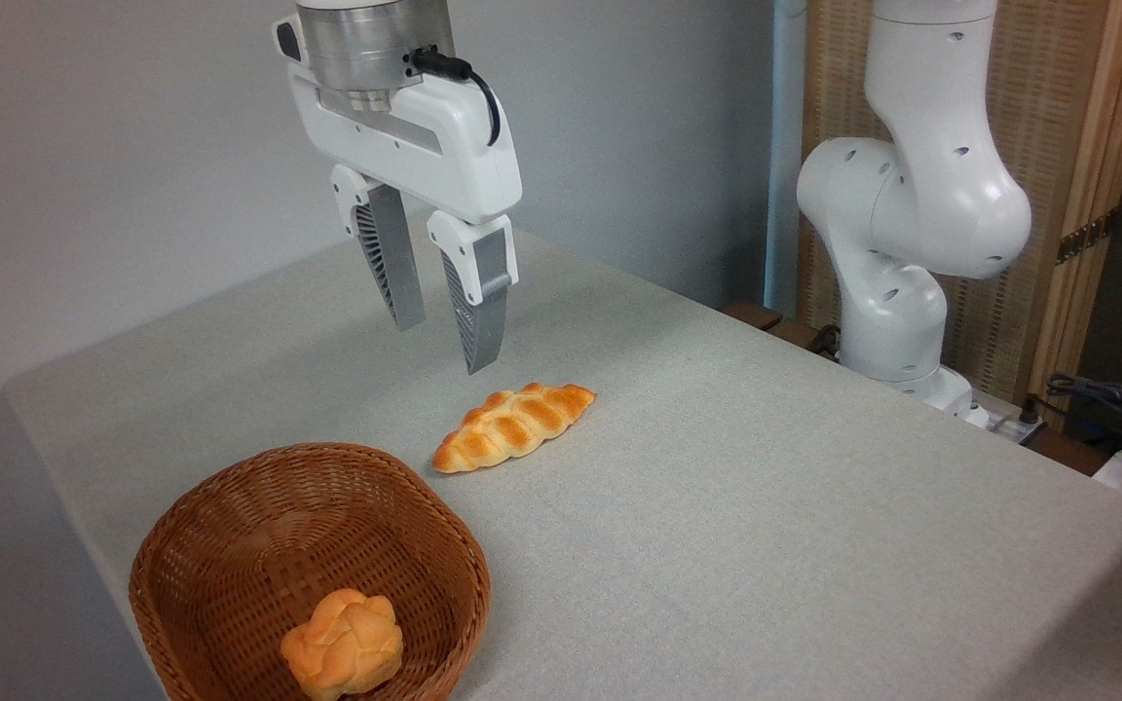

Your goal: Put bread into the basket

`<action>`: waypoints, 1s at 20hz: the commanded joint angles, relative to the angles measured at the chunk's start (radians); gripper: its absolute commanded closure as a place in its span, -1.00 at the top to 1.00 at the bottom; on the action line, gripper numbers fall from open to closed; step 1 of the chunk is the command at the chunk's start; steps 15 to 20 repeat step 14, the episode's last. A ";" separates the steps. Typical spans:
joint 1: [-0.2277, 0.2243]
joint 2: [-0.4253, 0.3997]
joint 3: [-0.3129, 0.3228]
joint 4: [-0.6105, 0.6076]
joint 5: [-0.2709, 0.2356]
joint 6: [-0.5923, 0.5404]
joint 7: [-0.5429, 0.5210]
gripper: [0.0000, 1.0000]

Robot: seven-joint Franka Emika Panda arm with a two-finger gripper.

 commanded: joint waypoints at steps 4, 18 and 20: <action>-0.013 0.006 0.016 0.017 -0.005 0.003 0.023 1.00; -0.013 0.010 0.010 0.018 0.037 0.001 0.020 1.00; -0.013 0.010 0.010 0.018 0.037 0.001 0.020 1.00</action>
